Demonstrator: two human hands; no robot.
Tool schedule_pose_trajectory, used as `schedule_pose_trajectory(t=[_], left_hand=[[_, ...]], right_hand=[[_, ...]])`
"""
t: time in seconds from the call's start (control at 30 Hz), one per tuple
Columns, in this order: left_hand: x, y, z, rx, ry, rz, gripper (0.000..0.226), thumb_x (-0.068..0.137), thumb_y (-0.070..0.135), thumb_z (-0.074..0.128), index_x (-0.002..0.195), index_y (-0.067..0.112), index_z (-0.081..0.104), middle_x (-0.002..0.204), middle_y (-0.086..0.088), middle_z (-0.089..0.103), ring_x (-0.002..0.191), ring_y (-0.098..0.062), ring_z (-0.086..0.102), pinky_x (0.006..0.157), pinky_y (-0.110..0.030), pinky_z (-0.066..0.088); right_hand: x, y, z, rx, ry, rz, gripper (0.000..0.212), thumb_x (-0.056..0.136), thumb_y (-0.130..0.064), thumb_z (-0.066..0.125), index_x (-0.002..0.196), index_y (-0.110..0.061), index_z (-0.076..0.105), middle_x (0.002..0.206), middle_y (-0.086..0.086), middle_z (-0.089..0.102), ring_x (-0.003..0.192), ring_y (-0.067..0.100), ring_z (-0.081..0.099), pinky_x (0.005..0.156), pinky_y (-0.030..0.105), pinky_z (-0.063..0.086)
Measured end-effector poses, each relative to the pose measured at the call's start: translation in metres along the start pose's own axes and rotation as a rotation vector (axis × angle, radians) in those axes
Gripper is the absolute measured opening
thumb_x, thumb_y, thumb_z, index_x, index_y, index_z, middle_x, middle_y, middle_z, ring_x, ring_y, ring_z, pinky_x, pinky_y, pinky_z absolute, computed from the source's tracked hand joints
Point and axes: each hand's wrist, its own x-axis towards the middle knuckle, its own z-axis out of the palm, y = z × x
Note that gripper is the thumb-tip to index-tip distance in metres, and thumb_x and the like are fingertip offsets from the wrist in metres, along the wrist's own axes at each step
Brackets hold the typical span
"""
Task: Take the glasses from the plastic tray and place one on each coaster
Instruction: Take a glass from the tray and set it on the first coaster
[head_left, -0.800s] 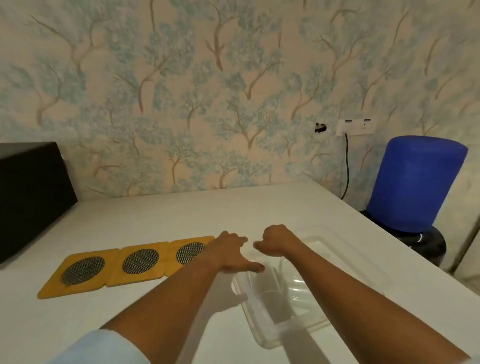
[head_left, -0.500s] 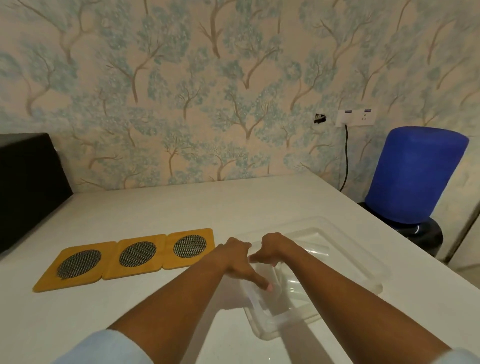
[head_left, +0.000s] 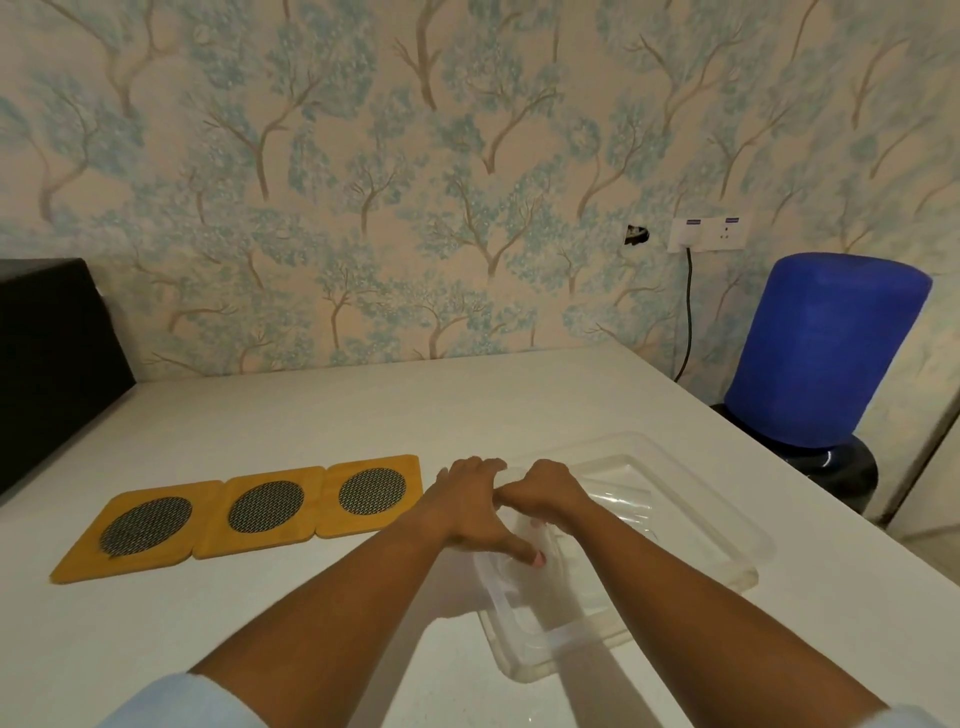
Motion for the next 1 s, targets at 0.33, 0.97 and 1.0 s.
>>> schedule_pose_trajectory(t=[0.33, 0.97, 1.0], left_hand=[[0.006, -0.011, -0.035, -0.611, 0.147, 0.085, 0.133, 0.05, 0.055, 0.092, 0.153, 0.046, 0.009, 0.153, 0.001, 0.04, 0.134, -0.018, 0.046, 0.106, -0.04, 0.046], [-0.011, -0.112, -0.051, -0.551, 0.534, -0.221, 0.063, 0.066, 0.023, 0.09, 0.121, 0.025, 0.06, 0.116, 0.006, 0.063, 0.106, -0.017, 0.063, 0.082, -0.034, 0.055], [-0.01, -0.112, -0.05, -0.546, 0.543, -0.232, 0.066, 0.065, 0.021, 0.09, 0.123, 0.023, 0.059, 0.116, 0.004, 0.062, 0.107, -0.018, 0.063, 0.084, -0.037, 0.056]], right_hand=[[0.006, -0.049, -0.027, 0.305, 0.182, -0.087, 0.055, 0.046, -0.047, 0.077, 0.084, -0.009, 0.067, 0.077, 0.002, 0.065, 0.063, 0.016, 0.066, 0.045, 0.025, 0.047], [0.034, -0.103, 0.058, 0.235, 0.119, -0.471, 0.063, 0.061, -0.038, 0.085, 0.111, -0.014, 0.054, 0.102, -0.002, 0.058, 0.09, 0.017, 0.057, 0.058, 0.016, 0.04], [0.035, -0.101, 0.059, 0.216, 0.122, -0.48, 0.062, 0.062, -0.038, 0.085, 0.111, -0.014, 0.055, 0.101, -0.003, 0.058, 0.09, 0.018, 0.057, 0.057, 0.015, 0.038]])
